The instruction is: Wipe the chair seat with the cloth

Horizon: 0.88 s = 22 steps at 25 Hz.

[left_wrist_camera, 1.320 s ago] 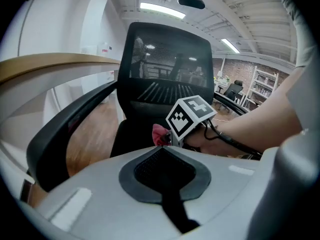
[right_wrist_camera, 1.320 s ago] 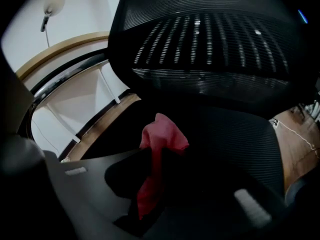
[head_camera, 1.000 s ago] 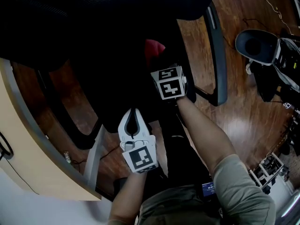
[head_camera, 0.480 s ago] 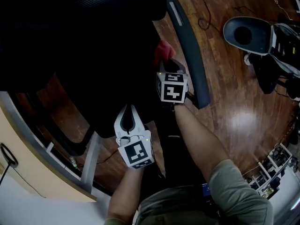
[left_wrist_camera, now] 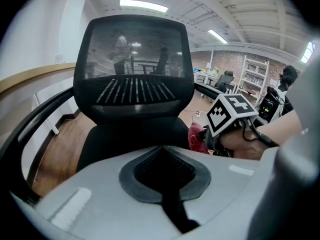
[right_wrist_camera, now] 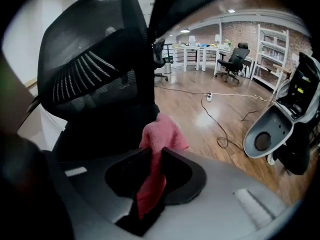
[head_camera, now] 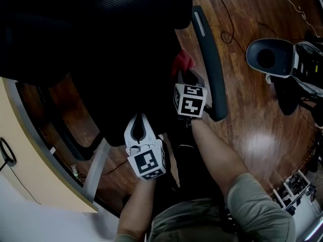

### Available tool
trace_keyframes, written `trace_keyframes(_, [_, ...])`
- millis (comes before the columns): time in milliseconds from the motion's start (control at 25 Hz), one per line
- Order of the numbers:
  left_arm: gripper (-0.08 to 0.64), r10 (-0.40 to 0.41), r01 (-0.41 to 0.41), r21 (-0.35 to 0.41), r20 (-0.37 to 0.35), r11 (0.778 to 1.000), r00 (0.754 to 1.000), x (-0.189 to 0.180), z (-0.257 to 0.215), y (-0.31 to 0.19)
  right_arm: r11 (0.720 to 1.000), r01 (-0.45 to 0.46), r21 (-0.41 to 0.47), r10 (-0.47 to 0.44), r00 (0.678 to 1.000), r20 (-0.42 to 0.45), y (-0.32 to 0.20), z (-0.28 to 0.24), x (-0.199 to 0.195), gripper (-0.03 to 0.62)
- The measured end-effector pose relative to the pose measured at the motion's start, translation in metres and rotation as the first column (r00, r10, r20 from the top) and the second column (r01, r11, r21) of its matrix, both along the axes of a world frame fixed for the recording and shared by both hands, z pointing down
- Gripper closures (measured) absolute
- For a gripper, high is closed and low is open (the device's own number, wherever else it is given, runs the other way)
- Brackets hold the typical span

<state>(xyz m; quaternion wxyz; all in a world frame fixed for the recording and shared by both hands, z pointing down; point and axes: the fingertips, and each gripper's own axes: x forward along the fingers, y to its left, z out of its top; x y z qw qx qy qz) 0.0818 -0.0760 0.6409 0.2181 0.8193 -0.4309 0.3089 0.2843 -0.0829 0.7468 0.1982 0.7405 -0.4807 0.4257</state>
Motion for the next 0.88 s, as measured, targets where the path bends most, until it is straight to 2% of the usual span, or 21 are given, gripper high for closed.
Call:
trace_keyframes(160, [0.555, -0.062, 0.062, 0.02, 0.001, 0.998, 0.998, -0.057, -0.02, -0.002, 0.988, 0.141, 0.056, -0.14, 0.99, -0.012, -0.017, -0.033, -0.066, 0.529])
trace_keyframes(280, [0.555, -0.112, 0.112, 0.025, 0.012, 0.993, 0.994, -0.11, -0.02, -0.001, 0.958, 0.27, 0.094, -0.27, 0.963, -0.01, -0.032, -0.045, -0.136, 0.529])
trace_keyframes(480, [0.555, -0.189, 0.188, 0.012, 0.034, 0.982, 0.981, -0.19, -0.01, 0.016, 0.875, 0.467, 0.129, -0.474, 0.88, 0.029, -0.037, -0.044, -0.261, 0.529])
trace_keyframes(640, [0.555, -0.211, 0.211, -0.022, 0.021, 0.977, 0.977, -0.243, -0.003, 0.042, 0.8, 0.589, 0.117, -0.597, 0.799, 0.063, -0.027, -0.032, -0.354, 0.529])
trace_keyframes(760, [0.555, -0.212, 0.213, -0.053, 0.015, 0.976, 0.977, -0.265, 0.0, 0.059, 0.737, 0.668, 0.107, -0.676, 0.734, 0.072, -0.028, -0.026, -0.402, 0.529])
trace_keyframes(880, [0.555, -0.21, 0.211, -0.077, 0.011, 0.975, 0.978, -0.277, 0.006, 0.068, 0.689, 0.718, 0.094, -0.724, 0.684, 0.084, -0.031, -0.016, -0.434, 0.529])
